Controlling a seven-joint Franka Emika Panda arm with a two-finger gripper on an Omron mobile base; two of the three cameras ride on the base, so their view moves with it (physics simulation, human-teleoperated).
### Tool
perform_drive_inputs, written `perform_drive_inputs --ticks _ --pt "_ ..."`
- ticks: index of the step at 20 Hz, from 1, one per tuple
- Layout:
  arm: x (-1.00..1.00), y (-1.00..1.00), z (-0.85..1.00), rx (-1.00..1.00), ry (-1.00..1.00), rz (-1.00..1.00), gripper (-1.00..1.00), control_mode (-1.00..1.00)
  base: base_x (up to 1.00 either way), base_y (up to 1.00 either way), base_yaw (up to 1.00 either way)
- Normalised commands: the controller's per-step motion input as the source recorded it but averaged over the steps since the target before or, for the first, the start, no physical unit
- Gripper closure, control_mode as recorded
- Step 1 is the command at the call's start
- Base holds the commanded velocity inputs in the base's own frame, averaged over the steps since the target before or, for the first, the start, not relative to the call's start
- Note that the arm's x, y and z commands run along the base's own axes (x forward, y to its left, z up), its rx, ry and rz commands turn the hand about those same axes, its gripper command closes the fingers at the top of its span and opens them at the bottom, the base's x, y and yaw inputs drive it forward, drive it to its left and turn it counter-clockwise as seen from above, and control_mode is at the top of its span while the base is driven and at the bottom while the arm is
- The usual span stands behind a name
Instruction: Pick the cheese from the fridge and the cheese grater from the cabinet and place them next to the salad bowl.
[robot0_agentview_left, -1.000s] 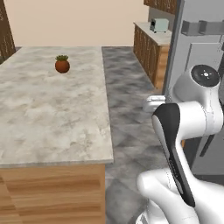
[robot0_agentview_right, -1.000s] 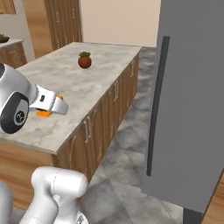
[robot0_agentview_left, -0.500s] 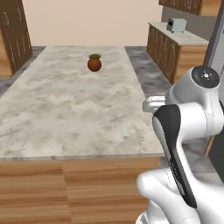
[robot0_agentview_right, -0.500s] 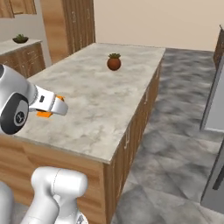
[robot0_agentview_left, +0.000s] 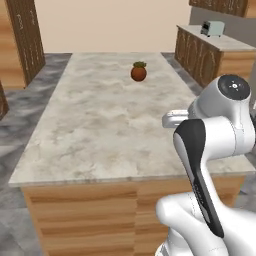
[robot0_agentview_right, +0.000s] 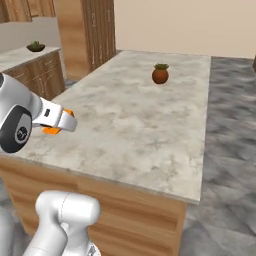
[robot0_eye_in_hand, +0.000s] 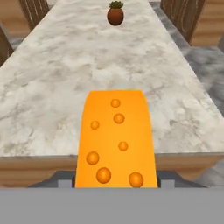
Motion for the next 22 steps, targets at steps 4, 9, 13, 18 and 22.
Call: perform_drive_inputs --ticks 4,9,13,18,22 --pt "0.0 0.0 0.0 0.0 0.0 0.0 1.0 1.0 0.0 1.0 -0.27" --pt "0.0 0.0 0.0 0.0 0.0 0.0 1.0 1.0 0.0 1.0 -0.18" --pt "0.0 0.0 0.0 0.0 0.0 0.0 1.0 1.0 0.0 1.0 -0.14" --pt "0.0 0.0 0.0 0.0 0.0 0.0 1.0 1.0 -0.01 1.0 -0.08" --pt "0.0 0.0 0.0 0.0 0.0 0.0 1.0 1.0 -0.06 1.0 -0.01"
